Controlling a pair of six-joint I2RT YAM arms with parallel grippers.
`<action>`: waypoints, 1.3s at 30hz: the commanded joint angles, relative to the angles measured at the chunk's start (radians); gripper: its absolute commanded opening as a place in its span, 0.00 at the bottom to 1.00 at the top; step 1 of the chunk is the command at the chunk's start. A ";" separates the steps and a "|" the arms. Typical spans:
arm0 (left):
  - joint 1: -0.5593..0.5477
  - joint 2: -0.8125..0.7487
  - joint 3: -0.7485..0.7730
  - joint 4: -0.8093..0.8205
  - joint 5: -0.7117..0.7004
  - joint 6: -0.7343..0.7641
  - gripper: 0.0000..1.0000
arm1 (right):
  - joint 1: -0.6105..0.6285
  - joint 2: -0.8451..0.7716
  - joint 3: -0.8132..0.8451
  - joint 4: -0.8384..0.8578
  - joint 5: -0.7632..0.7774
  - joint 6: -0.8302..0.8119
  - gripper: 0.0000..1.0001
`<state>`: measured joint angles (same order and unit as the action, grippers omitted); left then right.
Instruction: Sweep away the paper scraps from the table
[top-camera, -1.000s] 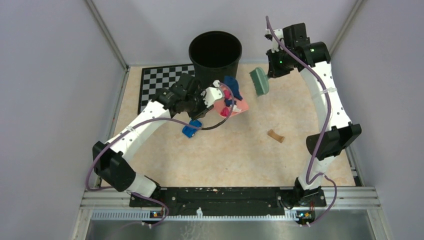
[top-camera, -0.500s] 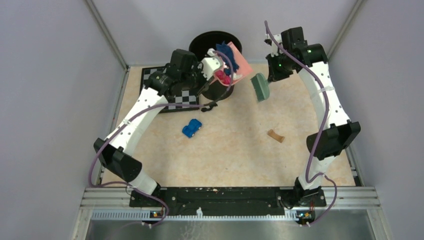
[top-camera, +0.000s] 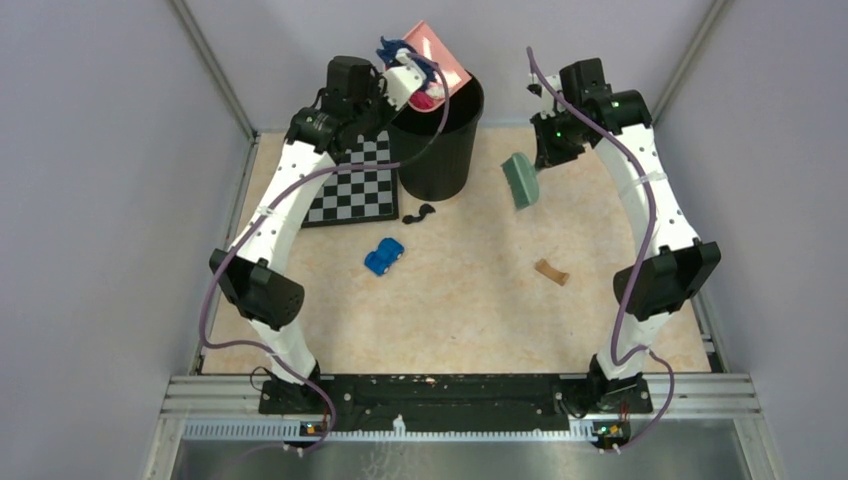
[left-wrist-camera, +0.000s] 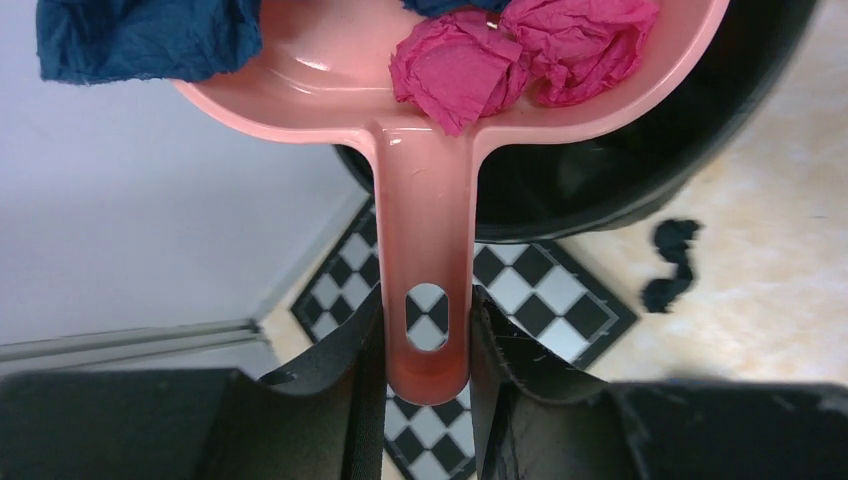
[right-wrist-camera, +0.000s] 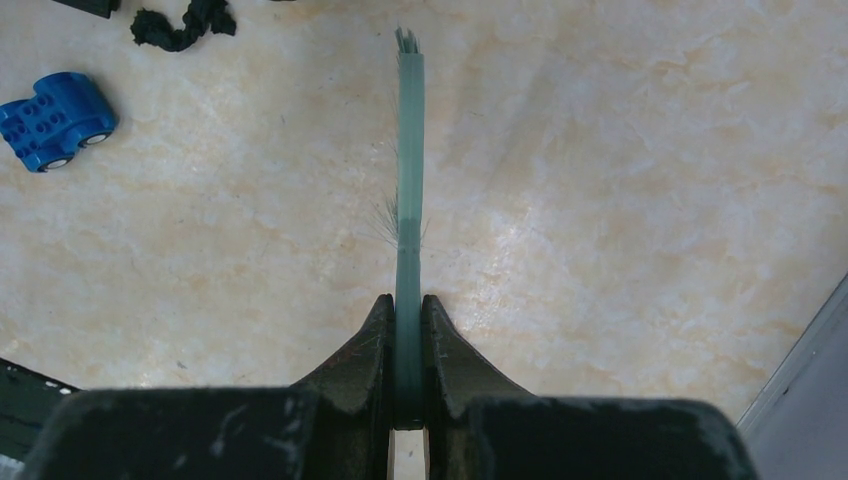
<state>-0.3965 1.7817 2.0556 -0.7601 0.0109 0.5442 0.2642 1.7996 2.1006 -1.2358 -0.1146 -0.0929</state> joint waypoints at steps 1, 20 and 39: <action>0.021 0.026 0.045 0.146 -0.116 0.210 0.00 | -0.008 -0.070 -0.015 0.035 -0.007 0.005 0.00; 0.097 0.076 -0.041 0.650 -0.108 1.221 0.00 | -0.008 -0.108 -0.062 0.036 -0.021 -0.002 0.00; 0.106 0.051 -0.182 0.720 -0.151 1.460 0.00 | -0.008 -0.113 -0.073 0.035 -0.045 -0.007 0.00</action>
<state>-0.3008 1.8606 1.8729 -0.1123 -0.1291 1.9503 0.2642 1.7271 2.0159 -1.2209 -0.1379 -0.0952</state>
